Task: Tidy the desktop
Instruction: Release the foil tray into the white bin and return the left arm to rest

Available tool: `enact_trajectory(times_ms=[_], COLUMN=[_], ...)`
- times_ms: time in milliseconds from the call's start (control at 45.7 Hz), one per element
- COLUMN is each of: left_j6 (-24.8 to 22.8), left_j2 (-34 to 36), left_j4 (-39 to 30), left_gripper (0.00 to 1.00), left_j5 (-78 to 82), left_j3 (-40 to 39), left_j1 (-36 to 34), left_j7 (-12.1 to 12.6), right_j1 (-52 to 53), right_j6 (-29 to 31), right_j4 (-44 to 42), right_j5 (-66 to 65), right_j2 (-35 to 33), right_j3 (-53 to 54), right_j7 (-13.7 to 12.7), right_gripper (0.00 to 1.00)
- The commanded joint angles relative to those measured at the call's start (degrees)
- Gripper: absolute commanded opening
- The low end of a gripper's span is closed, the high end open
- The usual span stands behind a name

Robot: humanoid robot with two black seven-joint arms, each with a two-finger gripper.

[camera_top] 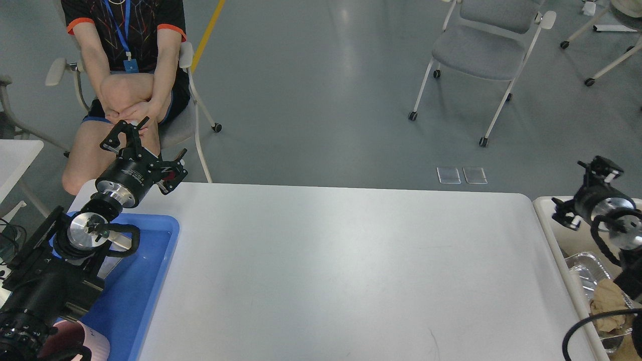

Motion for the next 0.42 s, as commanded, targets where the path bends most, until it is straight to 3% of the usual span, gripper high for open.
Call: enact_trajectory(times_ms=[0,110,394], left_j6=[0.16,0.16,0.24], left_j2=[-2.04,-3.71,-6.18], left_j4=[-0.08,-0.08,-0.17], left_gripper=[0.97,0.97,0.97], left_j5=[-0.05,-0.14,-0.23], left_j3=[-0.07,-0.77,-1.03], left_j1=[0.36,1.24,1.94], left_j7=[-0.07,-0.16,-0.24], right_j1=[-0.7,-3.68,-6.5], right_j6=[0.24,0.24,0.33], right_j4=[10.01,17.31,19.43], right_j5=[0.1,0.1,0.1], right_j2=[2.98,5.88,10.1], right_j3=[0.78,3.06,6.93], right_j7=[9.41,12.58,12.76], right_gripper=[1.0,1.0,1.0])
